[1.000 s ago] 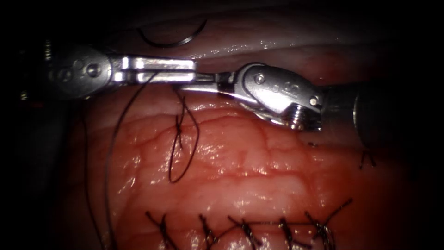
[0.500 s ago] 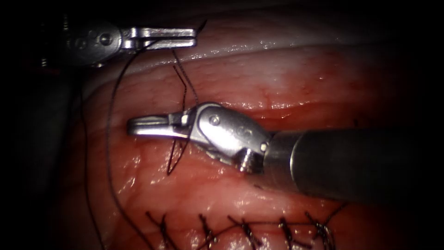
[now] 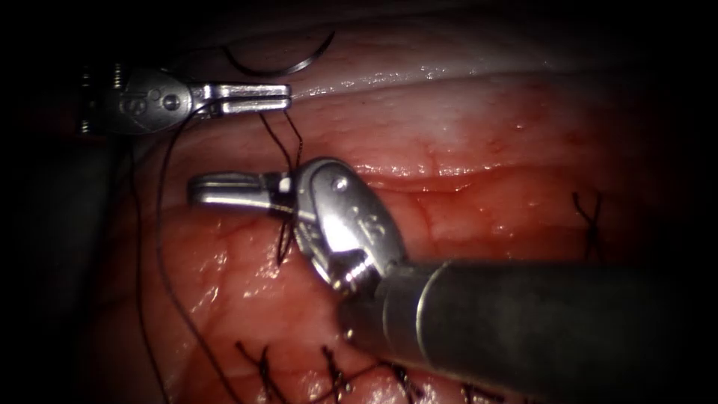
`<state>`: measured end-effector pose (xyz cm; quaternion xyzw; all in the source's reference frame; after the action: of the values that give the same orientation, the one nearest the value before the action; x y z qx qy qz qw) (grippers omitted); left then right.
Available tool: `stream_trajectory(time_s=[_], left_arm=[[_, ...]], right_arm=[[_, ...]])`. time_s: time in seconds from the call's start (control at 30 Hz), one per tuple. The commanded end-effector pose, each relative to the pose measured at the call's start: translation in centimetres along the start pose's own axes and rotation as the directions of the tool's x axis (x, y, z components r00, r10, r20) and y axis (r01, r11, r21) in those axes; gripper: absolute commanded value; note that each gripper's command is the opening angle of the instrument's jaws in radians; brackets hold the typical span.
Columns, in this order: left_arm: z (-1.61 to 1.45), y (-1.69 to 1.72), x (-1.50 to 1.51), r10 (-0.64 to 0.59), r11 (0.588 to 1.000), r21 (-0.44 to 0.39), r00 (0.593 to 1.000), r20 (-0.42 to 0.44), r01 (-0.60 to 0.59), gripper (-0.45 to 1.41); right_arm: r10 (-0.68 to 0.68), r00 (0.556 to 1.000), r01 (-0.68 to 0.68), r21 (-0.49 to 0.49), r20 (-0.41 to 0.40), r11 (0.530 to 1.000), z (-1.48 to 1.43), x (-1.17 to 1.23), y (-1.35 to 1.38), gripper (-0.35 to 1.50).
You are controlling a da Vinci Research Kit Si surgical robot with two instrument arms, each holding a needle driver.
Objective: Wound Closure
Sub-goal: Wrap suture once counter-clockwise around right grasper
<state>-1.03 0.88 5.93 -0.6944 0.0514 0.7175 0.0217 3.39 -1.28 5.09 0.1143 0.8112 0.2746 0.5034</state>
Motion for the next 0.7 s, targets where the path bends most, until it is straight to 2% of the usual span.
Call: stream_trajectory(time_s=[0.03,0.37,0.47,0.6,0.7], left_arm=[[0.02,0.00,-0.07,-0.001,1.000,0.009,1.000,-0.011,0.001,-0.45],[-0.06,0.19,-0.10,-0.001,0.999,0.046,1.000,-0.013,0.001,-0.45],[-0.05,0.33,-0.11,-0.004,0.999,0.048,1.000,-0.012,0.005,-0.45],[-0.04,0.52,-0.14,-0.014,0.999,0.049,1.000,-0.011,0.015,-0.45],[-0.01,0.64,-0.16,-0.019,0.998,0.052,1.000,-0.009,0.019,-0.45]], right_arm=[[0.001,1.000,-0.002,-0.028,-0.012,1.000,0.02,-0.01,0.07,-0.35],[0.027,0.998,-0.040,-0.236,-0.056,0.971,-0.12,0.23,0.20,-0.35],[0.106,0.992,-0.120,-0.320,-0.061,0.940,-0.11,0.24,0.20,-0.35],[0.100,0.994,-0.108,-0.453,-0.042,0.885,-0.12,0.24,0.20,-0.35],[0.110,0.994,-0.083,-0.524,0.022,0.848,-0.11,0.23,0.20,-0.20]])
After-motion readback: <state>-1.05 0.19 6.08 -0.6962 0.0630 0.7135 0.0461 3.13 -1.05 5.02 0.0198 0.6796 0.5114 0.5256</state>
